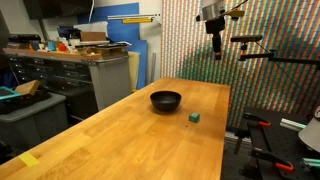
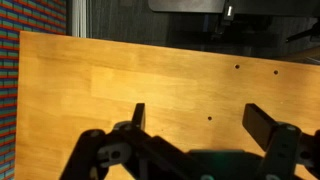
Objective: Put the block in the bowl
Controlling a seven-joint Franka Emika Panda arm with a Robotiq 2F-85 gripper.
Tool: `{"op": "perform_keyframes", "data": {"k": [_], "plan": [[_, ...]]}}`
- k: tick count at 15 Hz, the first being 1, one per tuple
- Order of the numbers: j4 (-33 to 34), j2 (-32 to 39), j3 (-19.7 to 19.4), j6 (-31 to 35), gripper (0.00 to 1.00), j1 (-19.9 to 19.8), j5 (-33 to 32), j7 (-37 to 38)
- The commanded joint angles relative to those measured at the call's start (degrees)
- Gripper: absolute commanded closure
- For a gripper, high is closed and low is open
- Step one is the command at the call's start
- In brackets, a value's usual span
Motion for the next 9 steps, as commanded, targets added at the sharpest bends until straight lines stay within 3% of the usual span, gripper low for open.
{"op": "perform_keyframes", "data": {"k": [1,9], "plan": [[0.21,-0.02,-0.4,-0.19,0.0,0.46,-0.06,0.07],[0.46,0.36,0.07,0.21,0.0,0.55,-0.22,2.0]]}}
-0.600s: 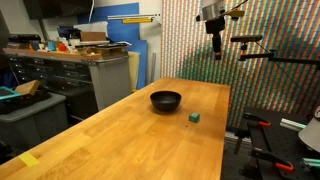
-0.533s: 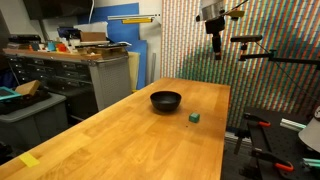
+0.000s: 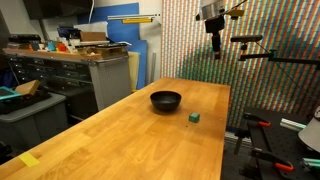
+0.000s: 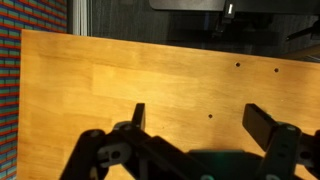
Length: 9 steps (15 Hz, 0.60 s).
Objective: Put the block in the bowl
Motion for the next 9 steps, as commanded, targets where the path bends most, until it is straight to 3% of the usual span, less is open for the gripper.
{"op": "perform_keyframes", "data": {"k": [1,9], "plan": [[0.03,0.72,0.29,0.38,0.0,0.75,0.27,3.0],[-0.16,9.26,5.88,10.29,0.0,3.97,2.26,29.91]]}}
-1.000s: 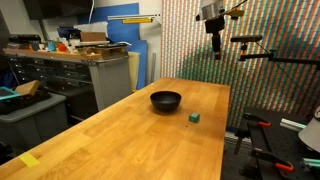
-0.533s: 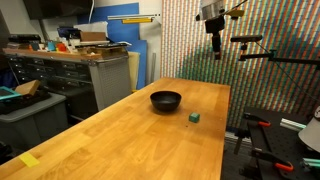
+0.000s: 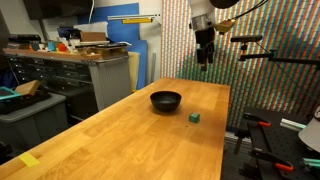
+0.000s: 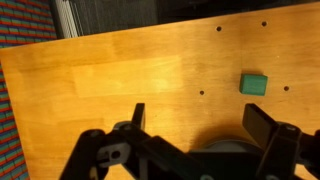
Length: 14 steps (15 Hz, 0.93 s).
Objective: Put the block in the bowl
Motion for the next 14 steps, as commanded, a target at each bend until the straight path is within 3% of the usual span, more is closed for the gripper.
{"op": "perform_keyframes", "data": {"k": [1,5,14], "plan": [[0.97,5.08,2.72,3.24,0.0,2.31,1.22,10.95],[0.62,9.27,4.6,7.37,0.0,5.3,0.56,18.83],[-5.39,14.24,4.15,24.88,0.0,8.27,1.73,18.99]]}}
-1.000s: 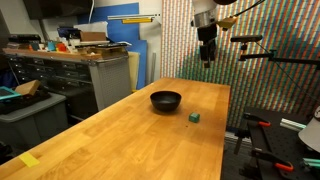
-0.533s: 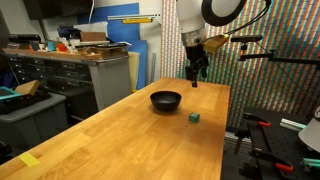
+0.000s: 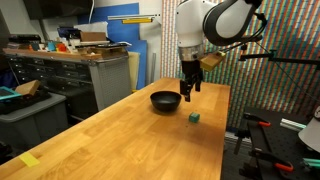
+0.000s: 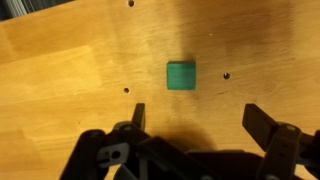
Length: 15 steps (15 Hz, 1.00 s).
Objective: Put the block in the bowl
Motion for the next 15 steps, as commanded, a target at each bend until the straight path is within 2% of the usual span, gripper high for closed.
{"op": "perform_keyframes", "data": {"k": [1,7,15], "plan": [[-2.63,1.92,-0.76,6.93,0.0,0.93,1.0,0.38],[-4.16,6.82,-2.68,13.82,0.0,2.47,-0.75,0.89],[-3.12,12.62,-7.62,16.16,0.0,6.15,-2.53,0.59]]}}
